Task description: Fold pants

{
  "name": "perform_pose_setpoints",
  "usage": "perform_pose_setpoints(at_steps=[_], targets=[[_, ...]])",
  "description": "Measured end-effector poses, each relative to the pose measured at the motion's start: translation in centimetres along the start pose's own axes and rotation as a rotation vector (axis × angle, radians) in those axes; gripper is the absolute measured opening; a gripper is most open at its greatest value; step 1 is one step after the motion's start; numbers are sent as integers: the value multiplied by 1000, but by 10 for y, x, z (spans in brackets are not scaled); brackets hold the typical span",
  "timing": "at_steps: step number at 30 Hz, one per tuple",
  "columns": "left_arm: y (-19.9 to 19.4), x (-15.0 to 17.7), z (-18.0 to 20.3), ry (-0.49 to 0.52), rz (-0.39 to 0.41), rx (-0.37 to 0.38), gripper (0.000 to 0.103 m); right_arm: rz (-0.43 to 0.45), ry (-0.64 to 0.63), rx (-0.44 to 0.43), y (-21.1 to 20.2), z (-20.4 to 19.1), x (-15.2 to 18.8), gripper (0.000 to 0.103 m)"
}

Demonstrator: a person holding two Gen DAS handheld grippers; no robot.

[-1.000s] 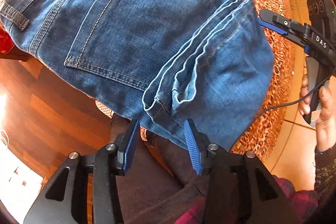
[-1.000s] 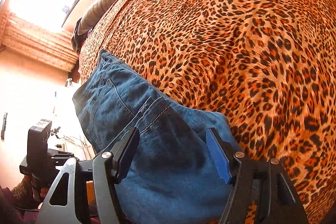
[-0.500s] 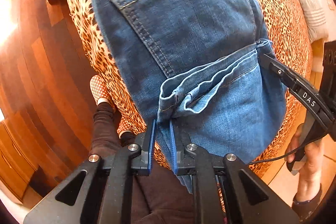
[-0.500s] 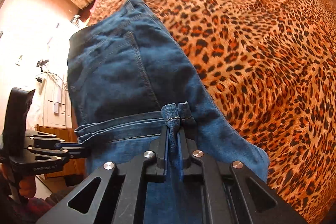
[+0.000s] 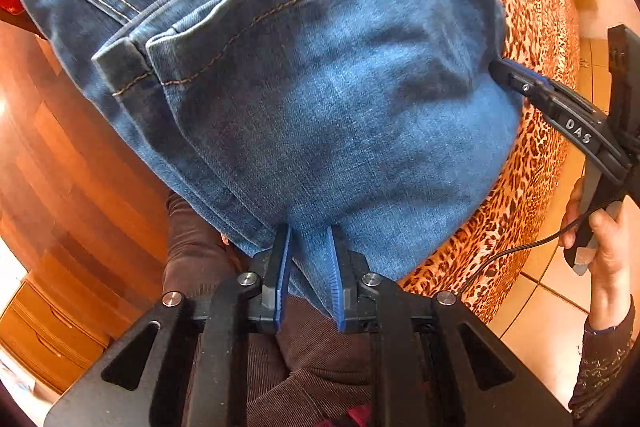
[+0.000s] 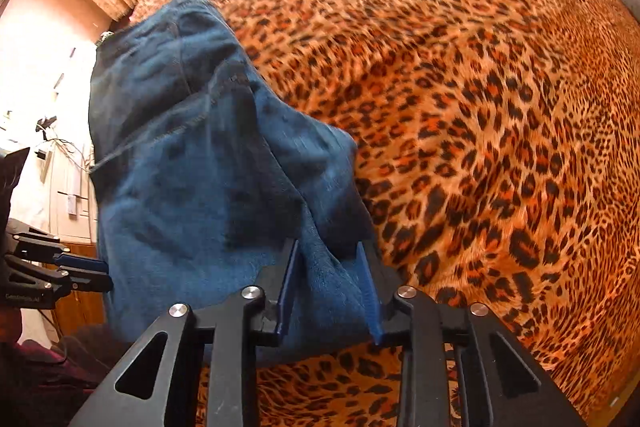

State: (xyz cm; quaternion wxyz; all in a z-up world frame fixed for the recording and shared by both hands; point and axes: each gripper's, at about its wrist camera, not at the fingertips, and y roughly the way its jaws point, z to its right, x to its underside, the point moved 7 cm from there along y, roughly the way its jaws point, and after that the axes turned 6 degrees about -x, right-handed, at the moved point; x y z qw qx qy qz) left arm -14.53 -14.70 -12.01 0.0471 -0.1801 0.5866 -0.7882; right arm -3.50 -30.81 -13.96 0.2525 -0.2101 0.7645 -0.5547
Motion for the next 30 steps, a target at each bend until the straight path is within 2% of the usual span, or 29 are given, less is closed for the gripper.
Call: perform_pose_setpoints(at_steps=[3,6,8,10,12,14,17,18,20,22,25,30], targets=[[-15,-1,-7,-24,9,35,15,46,61,-43,-10,4,-2,27],[-36,-1,-25,-65,52,89,15,147,68,-145,-43,-6,-14,30],[-52,-3,-53,-126,76,131,16,196,69,-200,-57,-14,-27,30],[-63,-10,-76,-199,104,152,17,217,98,-286,-59,-24,-39,30],[-71,-11,-95,-253,123,165,19,199,130,-353,-45,-33,-49,30],[-76,-9,-111,-289,136,184,19,147,126,-323,-17,-43,-56,31],[-79,-6,-133,-319,133,197,20,39,137,-219,25,-37,-55,32],[-82,-7,-144,-336,136,210,20,48,153,-224,24,-36,-57,32],[-85,-9,-166,-375,143,250,21,24,181,-241,17,-37,-61,40],[-88,-15,-189,-427,149,309,26,38,172,-230,0,-38,-66,44],[-95,-35,-219,-511,169,394,36,78,156,-220,-17,-44,-87,59],[-111,-83,-231,-560,205,518,48,104,195,-255,-22,-57,-136,60]])
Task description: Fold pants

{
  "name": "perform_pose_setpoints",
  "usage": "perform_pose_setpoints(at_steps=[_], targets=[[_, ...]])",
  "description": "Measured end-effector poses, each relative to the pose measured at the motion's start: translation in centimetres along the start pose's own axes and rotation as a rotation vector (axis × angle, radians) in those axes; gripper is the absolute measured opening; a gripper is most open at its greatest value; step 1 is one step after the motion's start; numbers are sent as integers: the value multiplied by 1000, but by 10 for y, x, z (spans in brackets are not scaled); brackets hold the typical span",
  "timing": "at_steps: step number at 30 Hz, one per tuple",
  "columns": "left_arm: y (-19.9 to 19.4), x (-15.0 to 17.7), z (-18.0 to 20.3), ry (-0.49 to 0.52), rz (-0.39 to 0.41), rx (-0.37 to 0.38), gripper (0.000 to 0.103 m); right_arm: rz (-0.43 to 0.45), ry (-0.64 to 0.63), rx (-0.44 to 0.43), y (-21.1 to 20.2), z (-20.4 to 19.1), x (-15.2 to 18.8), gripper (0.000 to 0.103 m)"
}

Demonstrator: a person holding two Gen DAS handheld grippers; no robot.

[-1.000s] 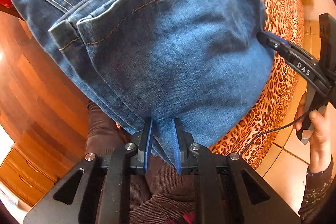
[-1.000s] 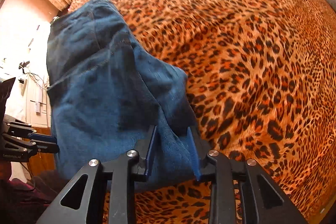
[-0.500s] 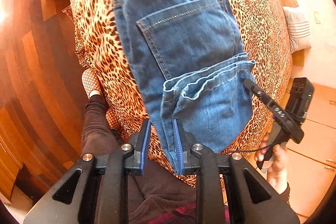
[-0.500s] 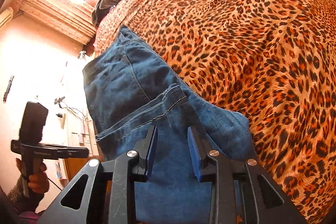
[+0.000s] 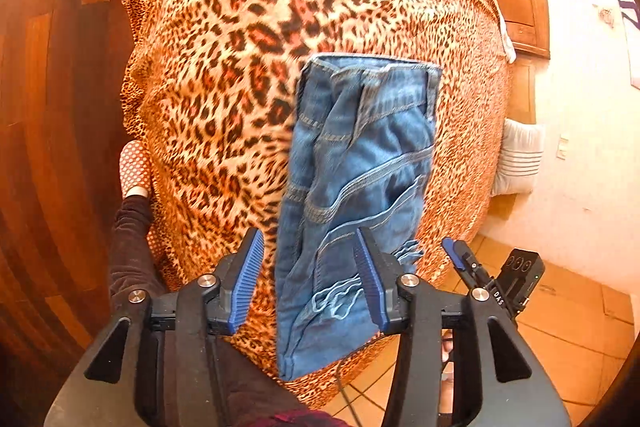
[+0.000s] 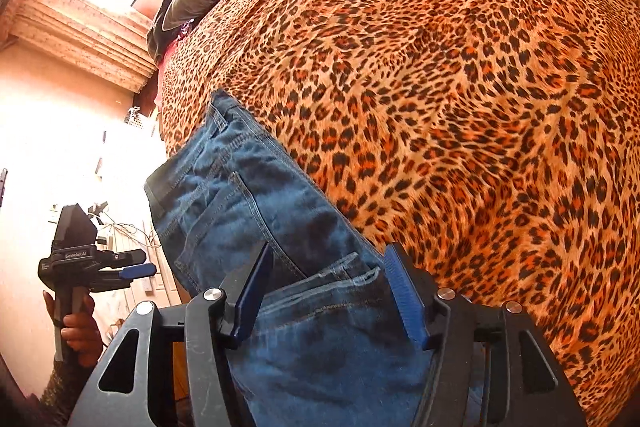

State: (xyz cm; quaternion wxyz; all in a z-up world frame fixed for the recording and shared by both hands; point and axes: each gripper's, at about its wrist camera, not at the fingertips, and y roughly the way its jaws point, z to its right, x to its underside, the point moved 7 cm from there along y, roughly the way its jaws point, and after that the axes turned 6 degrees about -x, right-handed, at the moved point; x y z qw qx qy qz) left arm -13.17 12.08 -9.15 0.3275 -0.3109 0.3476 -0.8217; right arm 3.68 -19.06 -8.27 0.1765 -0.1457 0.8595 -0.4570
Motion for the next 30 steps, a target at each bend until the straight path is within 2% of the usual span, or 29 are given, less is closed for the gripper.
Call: perform_pose_setpoints(at_steps=[2,8,11,16,18,20,21,23,25,26,30], targets=[[3,-13,11,-6,11,23,52,-8,-16,-5,11,-13,-18,61],[20,-35,22,15,-20,-1,53,-79,-84,-7,72,-51,-67,64],[24,-35,25,98,-12,-32,53,-124,-124,12,103,-65,-88,65],[26,-32,26,262,34,-154,53,-208,-211,40,146,-83,-109,65],[31,-31,25,286,31,-159,53,-254,-263,29,163,-90,-109,66],[34,-30,27,299,26,-154,53,-276,-342,52,176,-99,-110,73],[36,-31,29,302,29,-156,53,-276,-399,40,177,-107,-110,71],[39,-33,32,313,44,-158,53,-302,-479,-11,180,-122,-107,36],[41,-37,35,320,55,-160,53,-321,-515,-10,179,-125,-104,32],[43,-40,36,315,60,-162,53,-326,-506,-32,177,-124,-105,27],[47,-53,41,281,67,-124,53,-305,-410,-131,161,-116,-118,20]])
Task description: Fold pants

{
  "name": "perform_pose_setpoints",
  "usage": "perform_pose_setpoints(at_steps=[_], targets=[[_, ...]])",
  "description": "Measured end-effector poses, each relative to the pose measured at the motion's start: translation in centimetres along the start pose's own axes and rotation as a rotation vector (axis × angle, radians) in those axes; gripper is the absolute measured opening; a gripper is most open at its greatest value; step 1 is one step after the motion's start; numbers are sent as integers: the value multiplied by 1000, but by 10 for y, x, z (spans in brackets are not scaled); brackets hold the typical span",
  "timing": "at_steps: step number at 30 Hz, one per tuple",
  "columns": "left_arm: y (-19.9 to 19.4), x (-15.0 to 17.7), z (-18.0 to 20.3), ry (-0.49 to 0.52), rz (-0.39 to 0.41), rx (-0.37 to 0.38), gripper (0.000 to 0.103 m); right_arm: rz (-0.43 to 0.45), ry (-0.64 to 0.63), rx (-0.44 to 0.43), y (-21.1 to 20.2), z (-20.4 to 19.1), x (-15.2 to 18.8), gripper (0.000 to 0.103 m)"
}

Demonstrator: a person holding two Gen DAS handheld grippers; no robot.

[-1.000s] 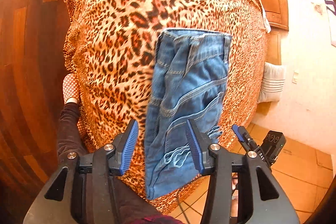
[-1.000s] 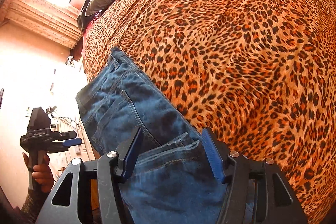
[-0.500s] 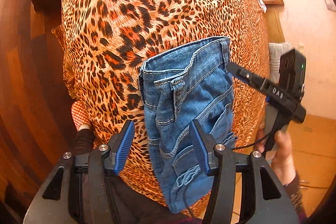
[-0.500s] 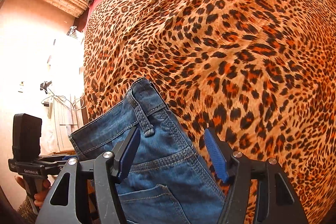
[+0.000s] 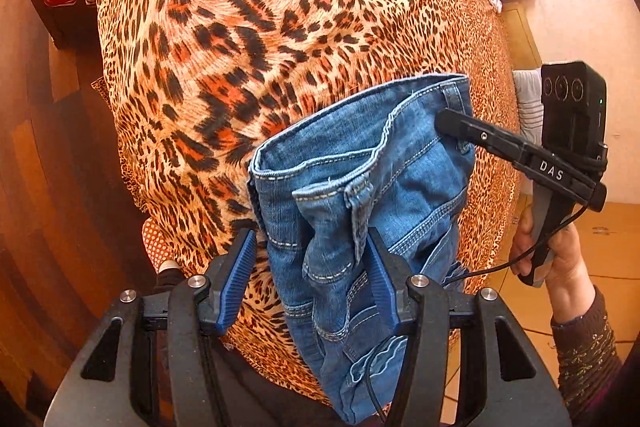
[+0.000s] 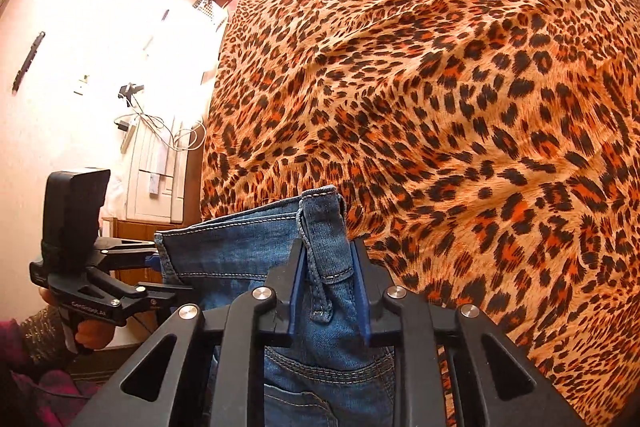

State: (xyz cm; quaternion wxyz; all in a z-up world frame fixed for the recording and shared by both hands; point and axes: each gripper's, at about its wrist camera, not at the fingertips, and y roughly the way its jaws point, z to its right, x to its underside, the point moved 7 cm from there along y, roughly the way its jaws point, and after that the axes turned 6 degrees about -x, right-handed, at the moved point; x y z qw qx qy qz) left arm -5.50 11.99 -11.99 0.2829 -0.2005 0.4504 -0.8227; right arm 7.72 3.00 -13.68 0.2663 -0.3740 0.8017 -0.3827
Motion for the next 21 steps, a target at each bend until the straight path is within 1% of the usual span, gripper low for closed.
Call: perform_pose_setpoints(at_steps=[2,5,9,11,12,13,14,15,16,17,19,21], targets=[[1,-6,2,-3,2,5,53,15,22,-20,-5,4,1,19],[5,-12,8,0,1,9,53,19,49,-22,-9,10,4,20],[9,-17,7,-25,-2,37,53,11,82,-16,-8,20,6,28],[8,-17,2,-51,-1,63,51,3,92,-2,-1,23,2,37],[9,-17,0,-67,3,72,51,-7,96,-1,4,24,0,38],[9,-17,-3,-81,9,74,44,-5,94,8,9,26,-2,39],[9,-17,-6,-94,17,69,28,8,77,20,10,24,-5,39],[10,-17,-9,-100,24,59,21,14,42,48,12,19,-8,37],[10,-16,-11,-105,30,53,16,8,1,90,15,15,-10,26],[9,-14,-12,-112,41,53,14,-3,-27,105,18,11,-10,23],[2,-11,-8,-90,66,30,12,-9,-54,102,16,-2,-7,17],[-10,-5,-1,-46,96,16,12,11,-73,76,5,-15,-4,16]])
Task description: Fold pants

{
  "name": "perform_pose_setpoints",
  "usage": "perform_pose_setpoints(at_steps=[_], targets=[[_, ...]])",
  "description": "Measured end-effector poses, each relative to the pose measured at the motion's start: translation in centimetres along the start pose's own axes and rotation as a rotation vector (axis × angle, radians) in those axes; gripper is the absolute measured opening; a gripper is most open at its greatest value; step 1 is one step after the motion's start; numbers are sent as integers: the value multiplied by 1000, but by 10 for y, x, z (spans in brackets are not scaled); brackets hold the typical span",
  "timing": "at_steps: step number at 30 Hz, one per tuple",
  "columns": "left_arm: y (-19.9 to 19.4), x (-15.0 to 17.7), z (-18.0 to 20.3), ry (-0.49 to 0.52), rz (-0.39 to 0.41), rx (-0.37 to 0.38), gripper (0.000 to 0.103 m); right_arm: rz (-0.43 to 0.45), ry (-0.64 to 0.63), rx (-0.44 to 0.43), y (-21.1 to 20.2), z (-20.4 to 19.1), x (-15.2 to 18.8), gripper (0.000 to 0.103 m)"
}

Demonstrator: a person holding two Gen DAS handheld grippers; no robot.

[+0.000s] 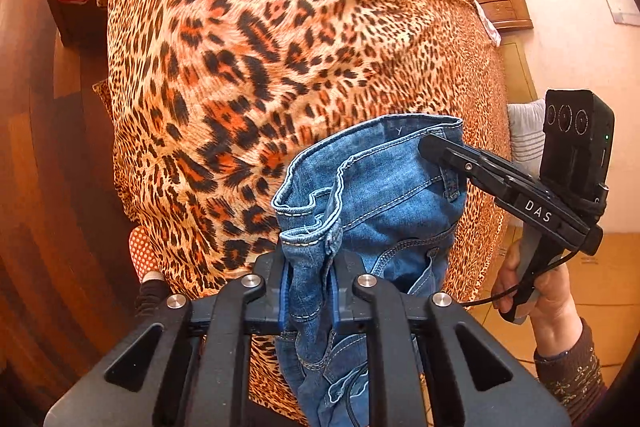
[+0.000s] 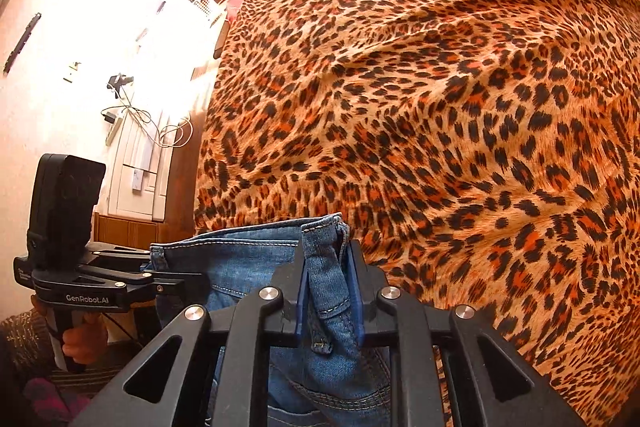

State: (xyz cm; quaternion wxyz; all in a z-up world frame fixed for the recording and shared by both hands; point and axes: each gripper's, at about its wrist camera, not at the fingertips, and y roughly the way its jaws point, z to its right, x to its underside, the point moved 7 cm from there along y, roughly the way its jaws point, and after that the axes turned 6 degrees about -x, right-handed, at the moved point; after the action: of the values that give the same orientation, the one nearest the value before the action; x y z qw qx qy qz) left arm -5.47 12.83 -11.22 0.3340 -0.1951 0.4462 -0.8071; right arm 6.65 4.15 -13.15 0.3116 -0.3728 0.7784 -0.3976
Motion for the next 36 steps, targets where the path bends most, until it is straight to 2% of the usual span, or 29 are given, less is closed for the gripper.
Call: perform_pose_setpoints(at_steps=[8,13,18,20,24,28,30,32,36], targets=[[-57,29,53,212,116,-35,12,144,15,-79,-75,-38,18,16],[-83,67,91,363,153,-45,12,235,16,-107,-126,-55,61,16],[-86,117,123,507,124,-48,12,322,41,-131,-163,-69,125,17],[-78,140,133,561,83,-46,12,343,57,-141,-170,-70,153,18],[-44,192,142,666,-58,-35,12,328,93,-74,-167,-62,213,20],[10,242,129,703,-293,-57,15,233,128,45,-141,-39,284,27],[25,261,118,716,-374,-92,17,167,161,89,-124,-26,319,30],[25,273,110,722,-399,-115,28,105,193,121,-112,-16,352,40],[9,291,93,651,-508,-44,34,47,254,156,-120,-2,394,43]])
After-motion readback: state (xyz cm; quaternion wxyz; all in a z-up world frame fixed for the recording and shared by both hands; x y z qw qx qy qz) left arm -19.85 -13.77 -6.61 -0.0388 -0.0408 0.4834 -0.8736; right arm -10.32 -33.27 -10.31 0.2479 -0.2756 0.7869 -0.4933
